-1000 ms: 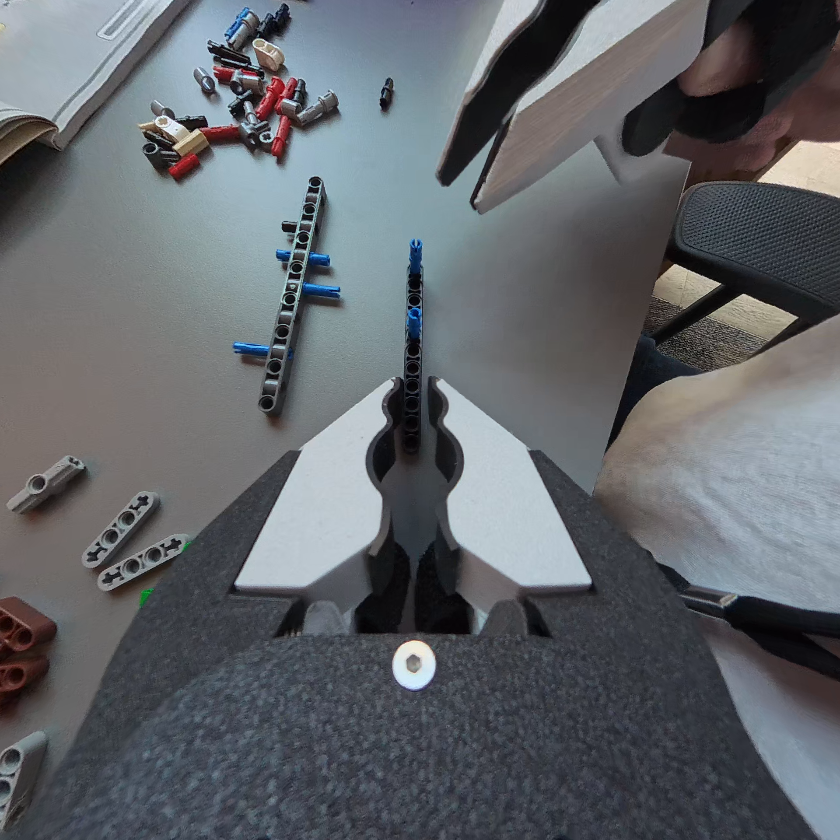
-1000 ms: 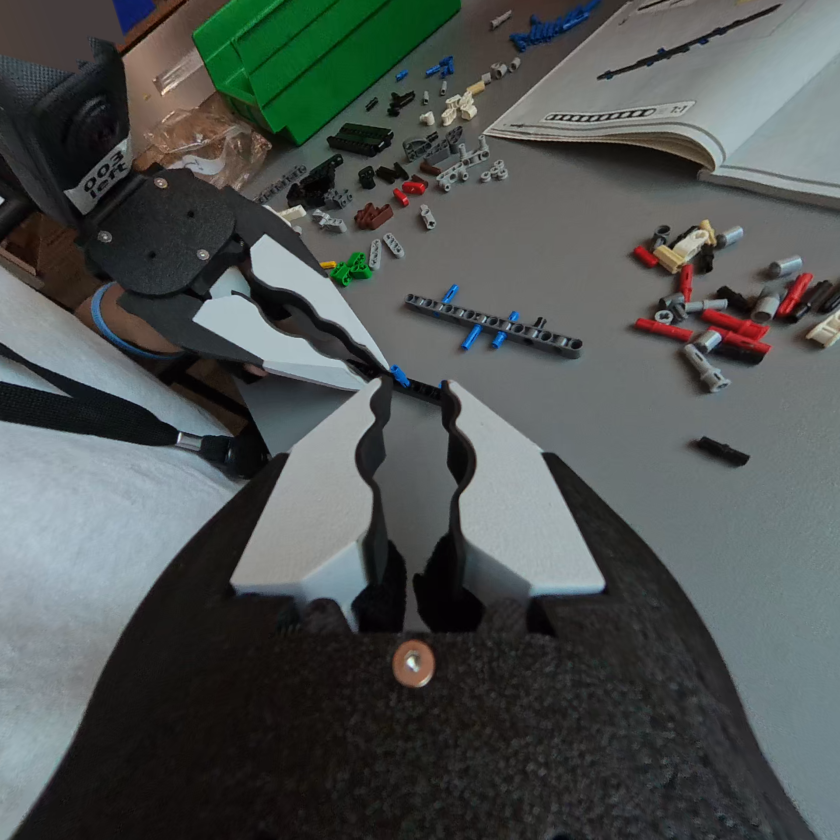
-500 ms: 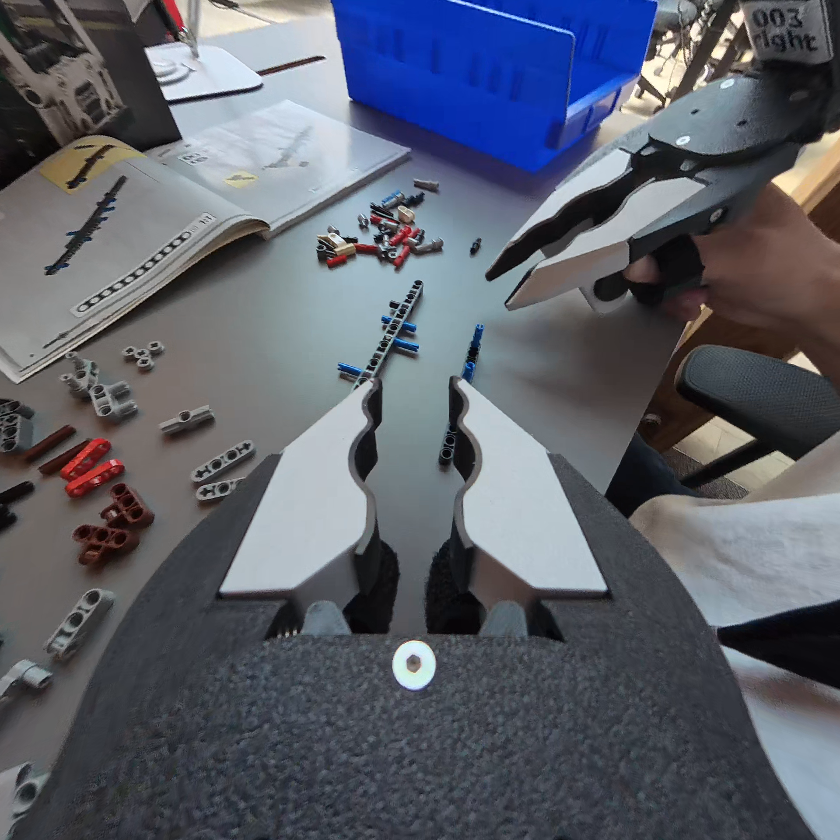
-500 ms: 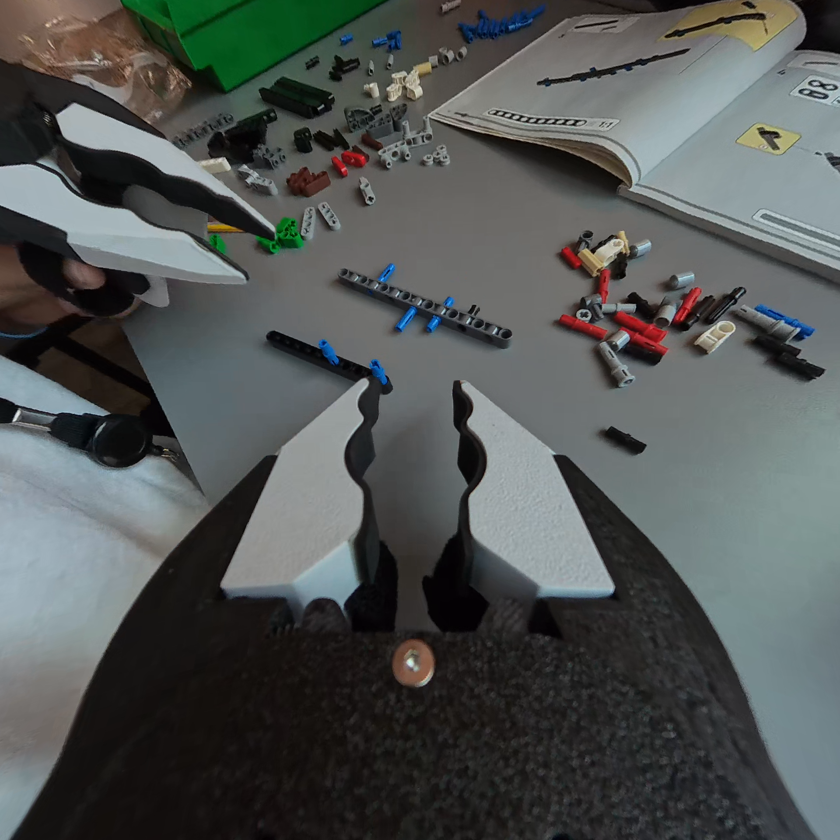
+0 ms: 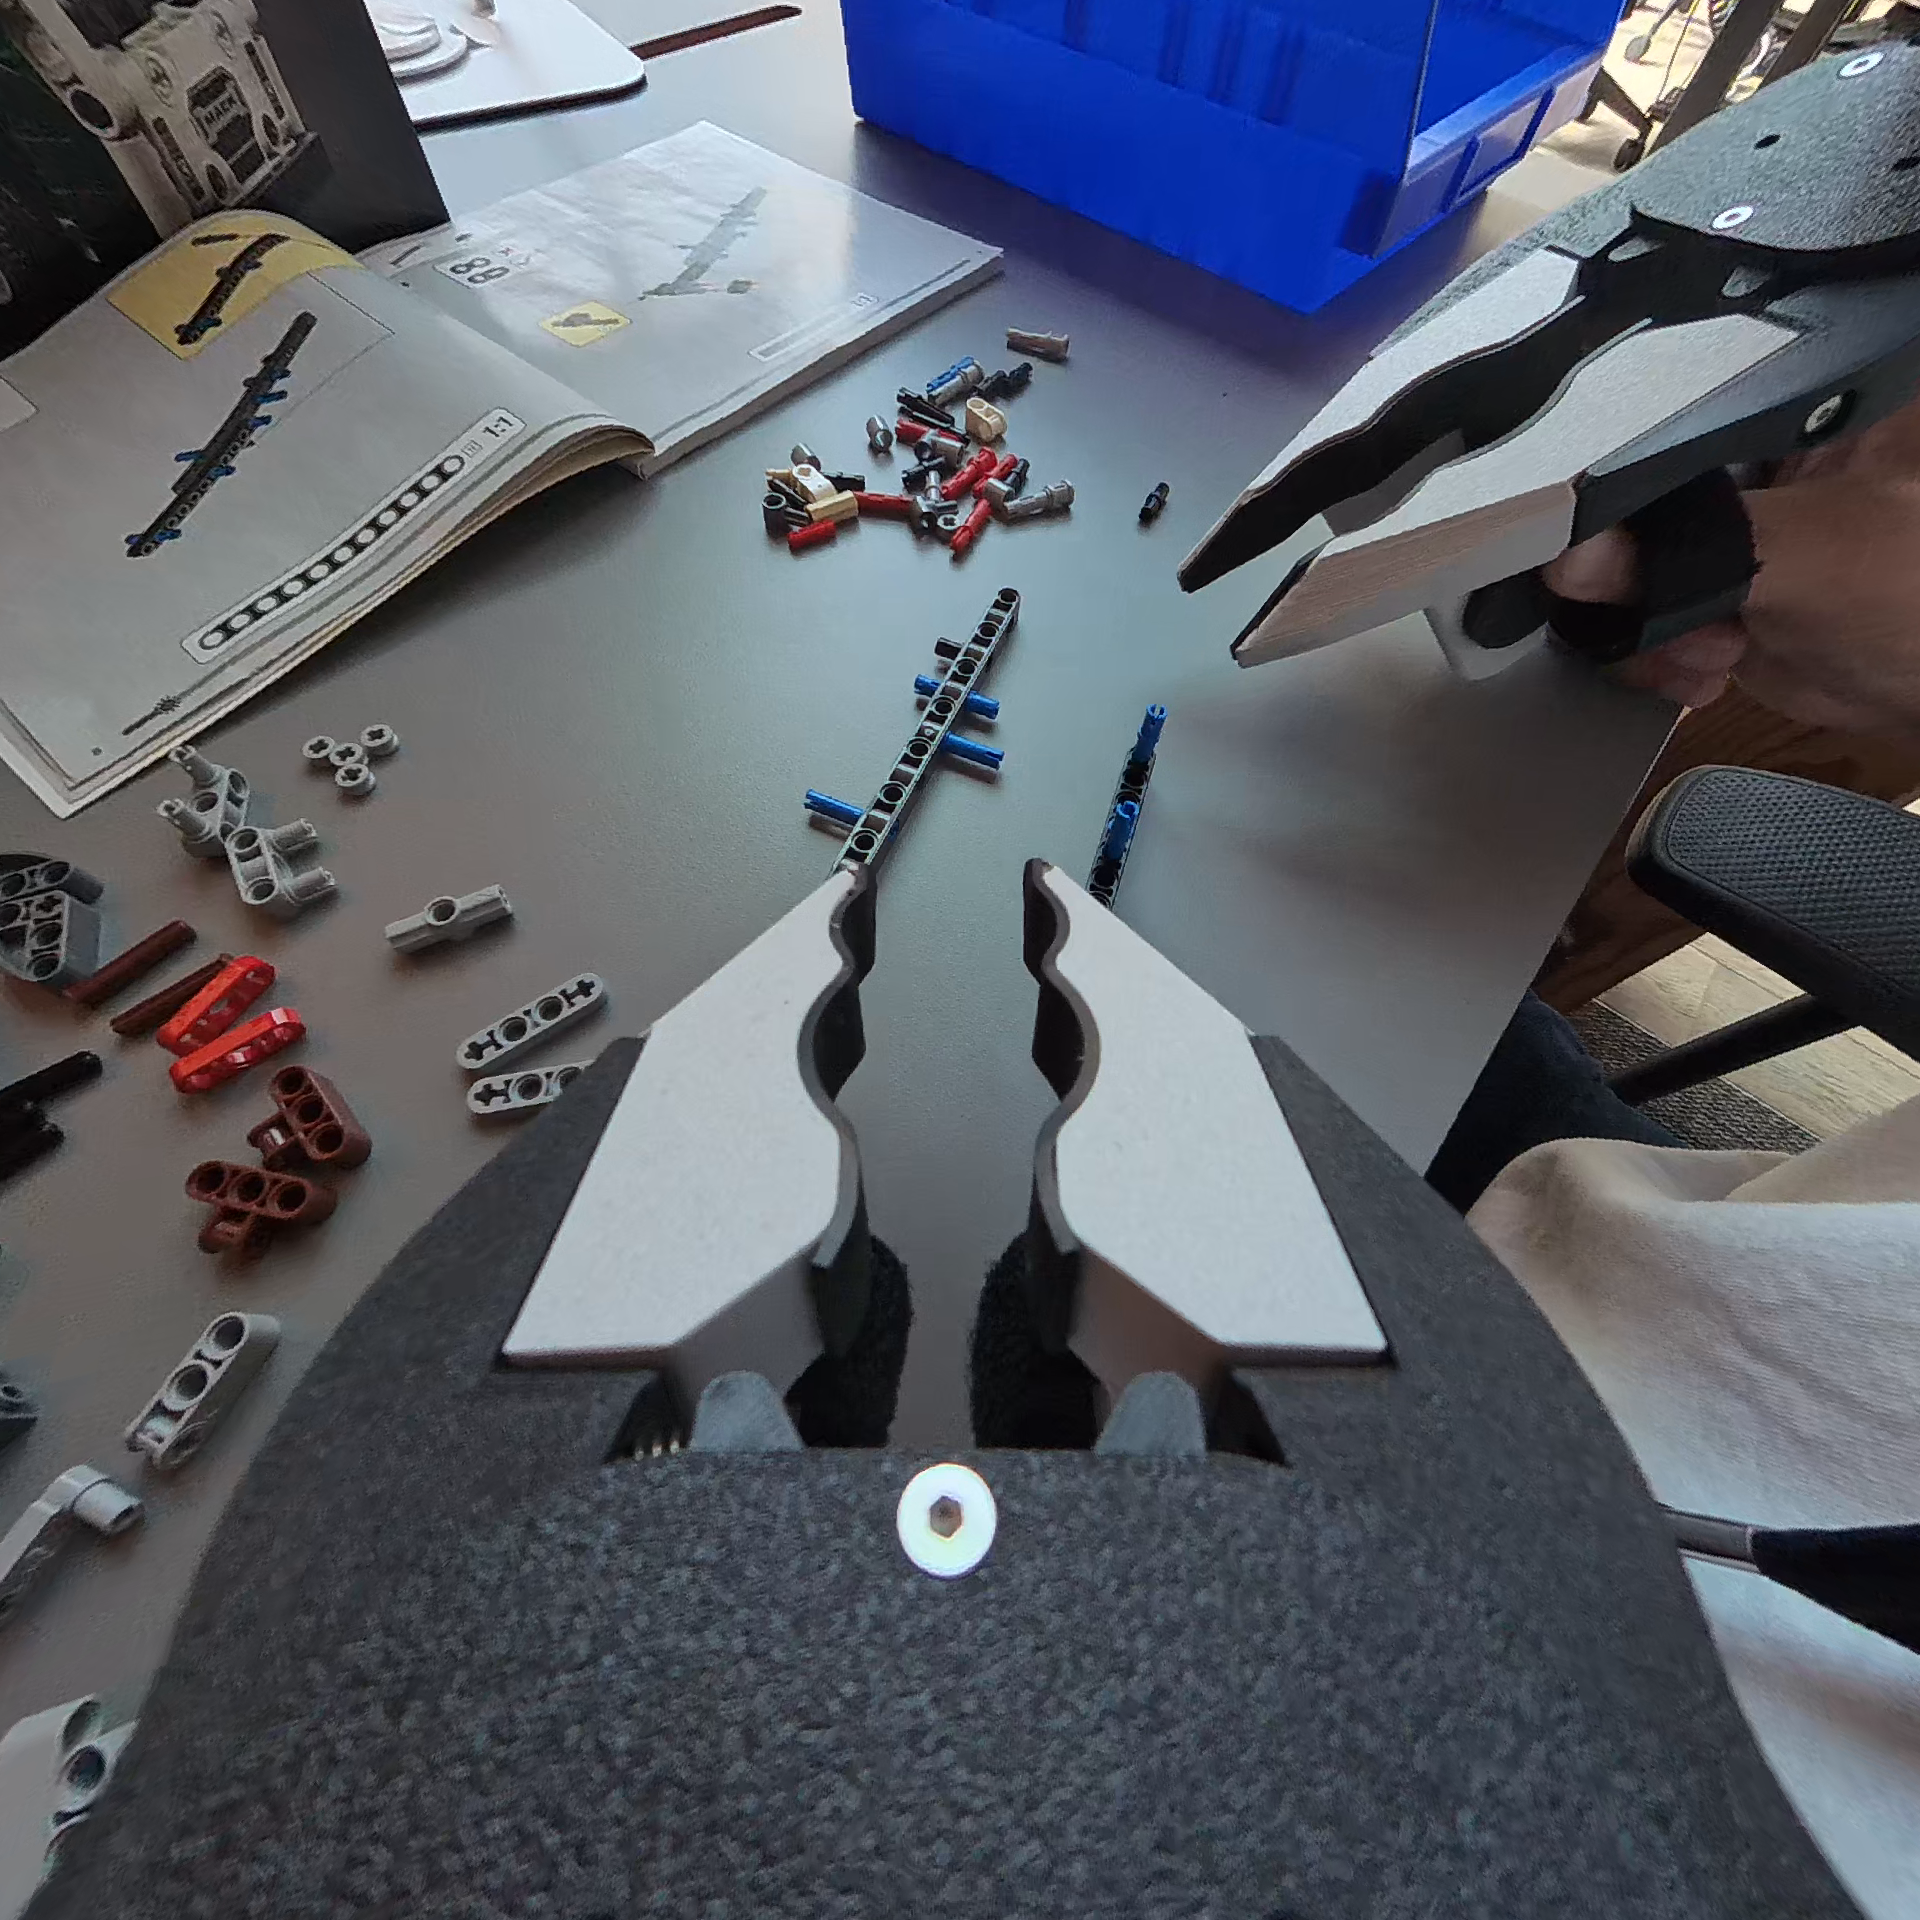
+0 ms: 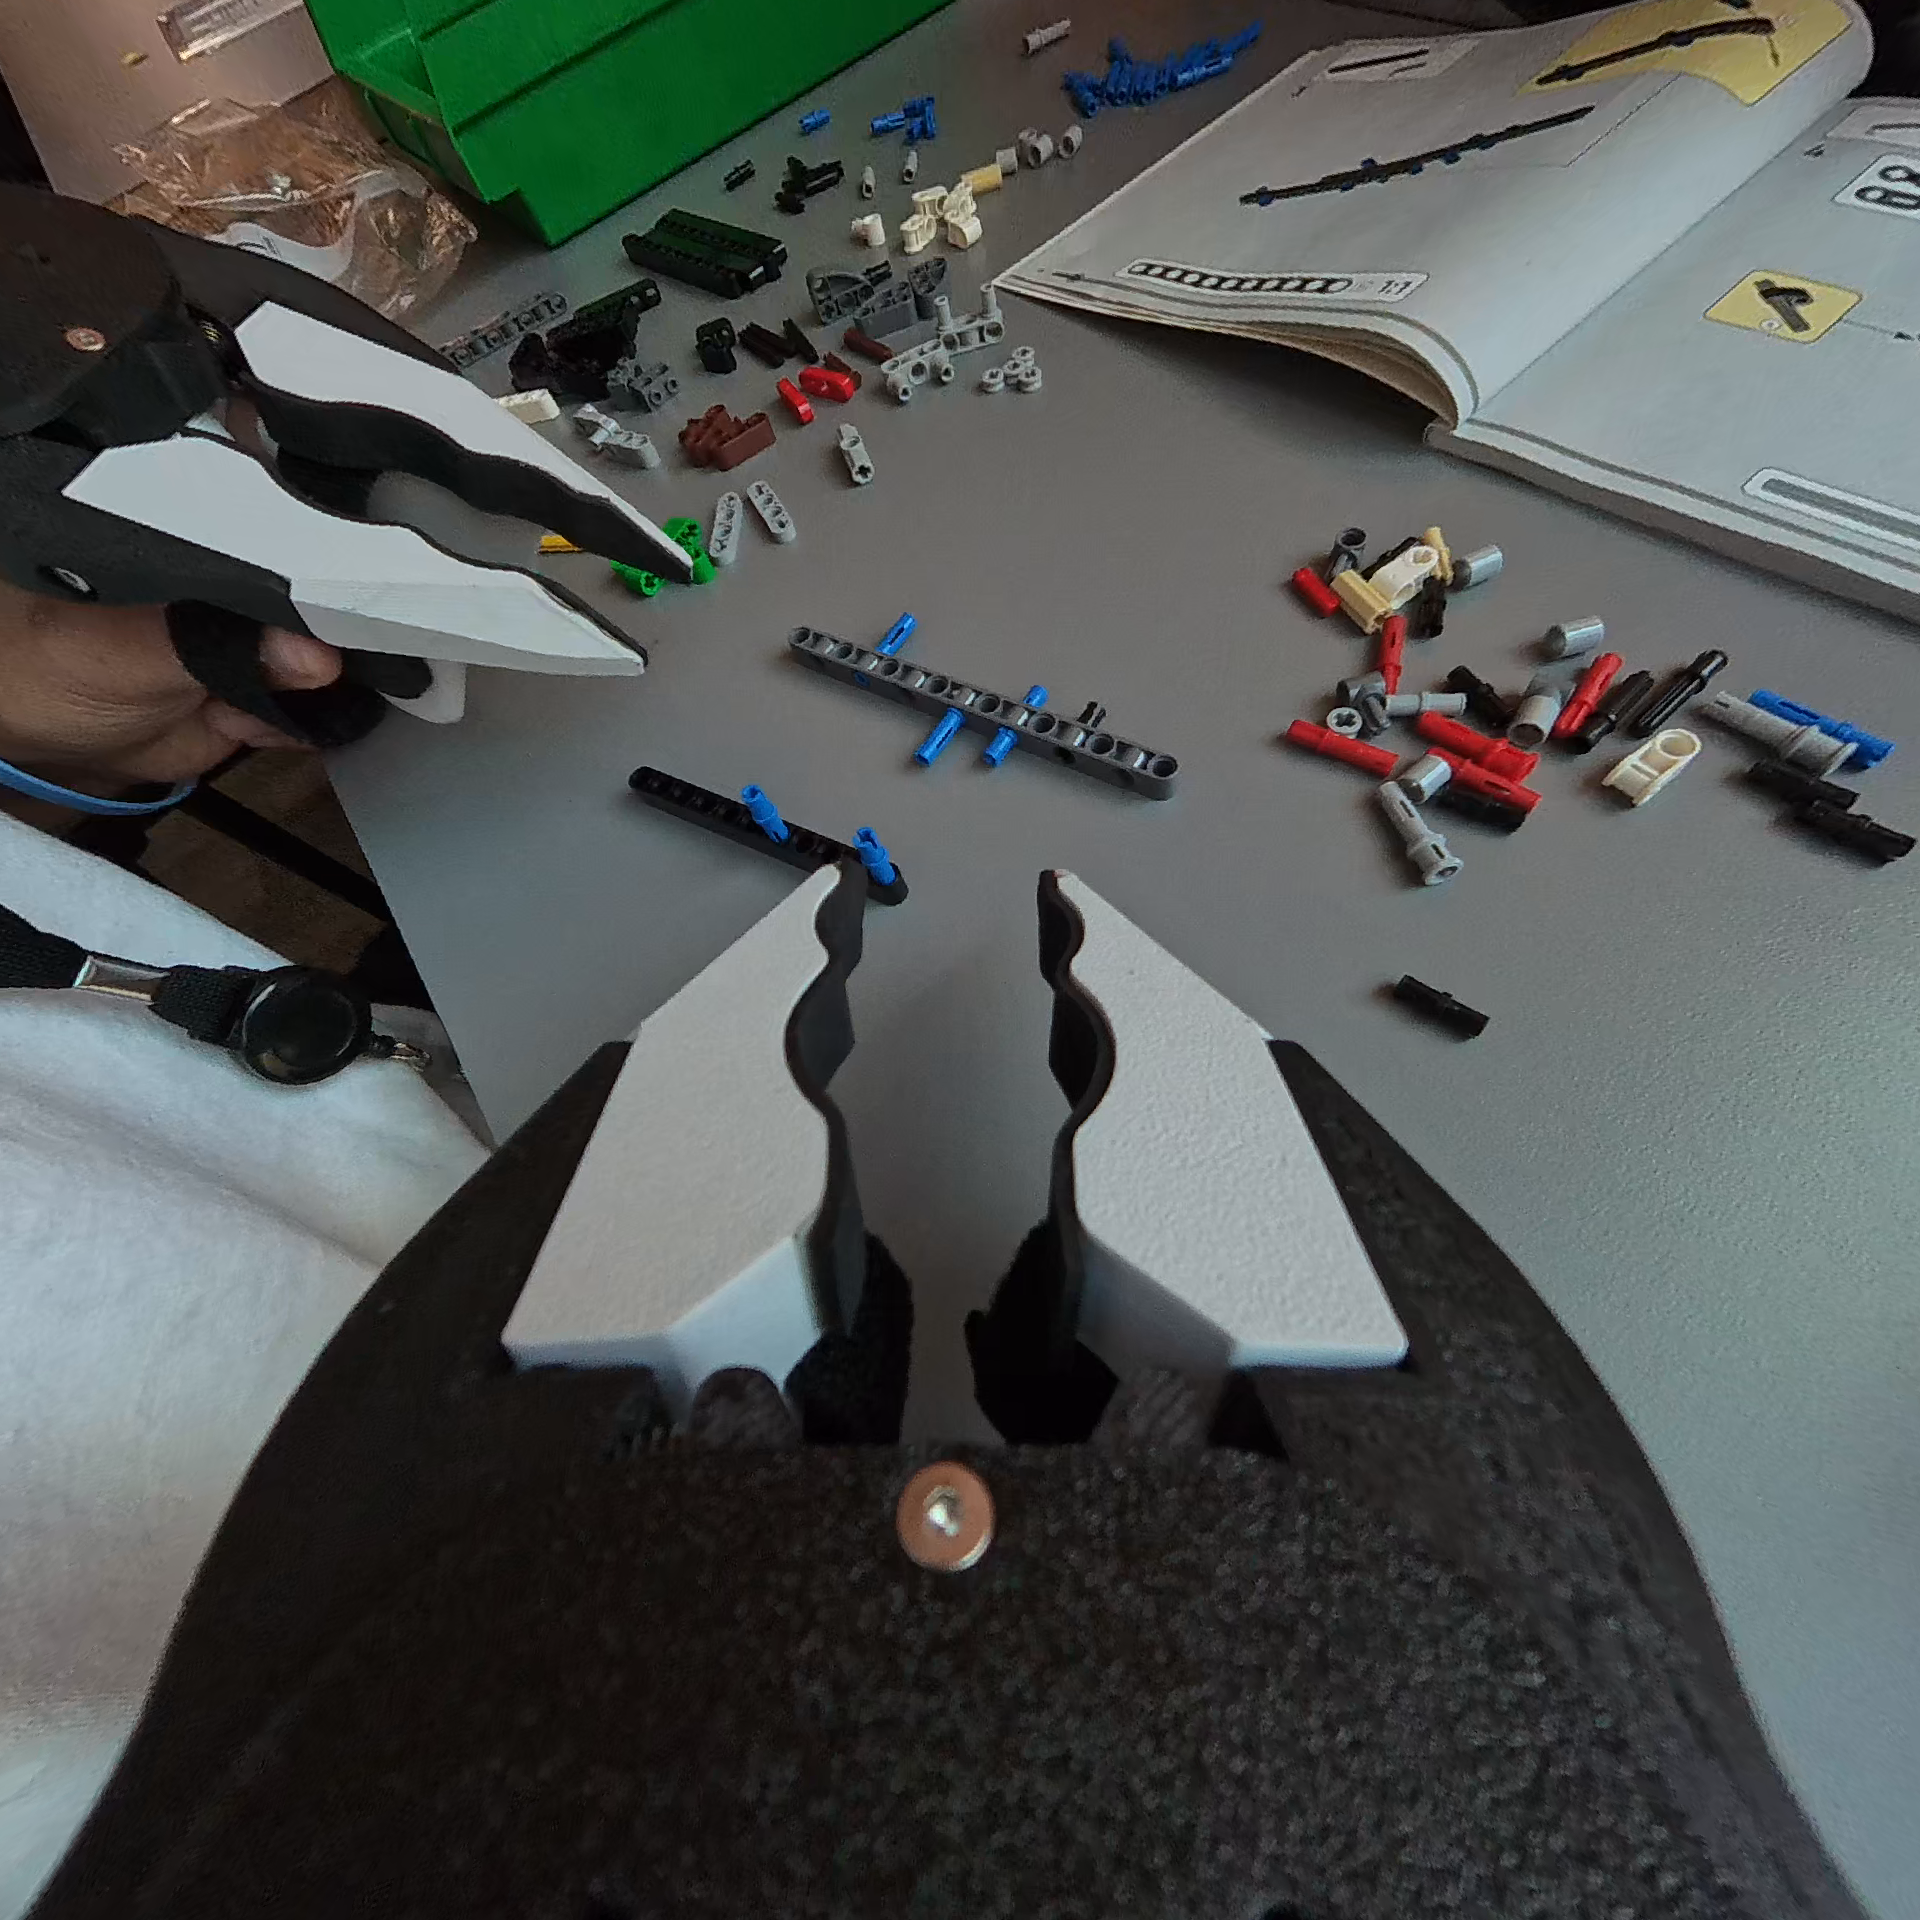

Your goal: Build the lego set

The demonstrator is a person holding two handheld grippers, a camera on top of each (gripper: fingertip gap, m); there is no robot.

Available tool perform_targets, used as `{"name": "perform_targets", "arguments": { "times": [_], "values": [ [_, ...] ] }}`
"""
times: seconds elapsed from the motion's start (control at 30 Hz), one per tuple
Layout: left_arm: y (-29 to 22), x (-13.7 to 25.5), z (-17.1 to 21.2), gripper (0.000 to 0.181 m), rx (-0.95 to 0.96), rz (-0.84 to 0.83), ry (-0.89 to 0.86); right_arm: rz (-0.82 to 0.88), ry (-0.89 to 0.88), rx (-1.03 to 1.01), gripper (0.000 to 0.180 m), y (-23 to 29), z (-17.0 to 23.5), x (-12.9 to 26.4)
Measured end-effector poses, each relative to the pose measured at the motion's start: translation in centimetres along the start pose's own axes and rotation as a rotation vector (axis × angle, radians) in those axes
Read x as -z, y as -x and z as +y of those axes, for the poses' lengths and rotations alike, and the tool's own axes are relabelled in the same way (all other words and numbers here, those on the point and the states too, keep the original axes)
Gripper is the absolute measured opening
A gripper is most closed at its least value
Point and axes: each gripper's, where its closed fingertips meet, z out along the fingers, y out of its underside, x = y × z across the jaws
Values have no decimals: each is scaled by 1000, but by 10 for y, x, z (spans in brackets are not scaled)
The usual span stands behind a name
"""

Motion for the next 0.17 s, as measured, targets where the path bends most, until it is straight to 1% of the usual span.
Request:
{"name": "perform_targets", "arguments": {
  "times": [0.03, 0.17],
  "values": [
    [0, 0, 0, 27, -2, 0, -3, -3, -4, -7, 33, 0, 0, 0],
    [-3, 1, -1, 27, -18, 7, -7, -8, -22, -26, 33, -2, -3, 2]
  ]
}}
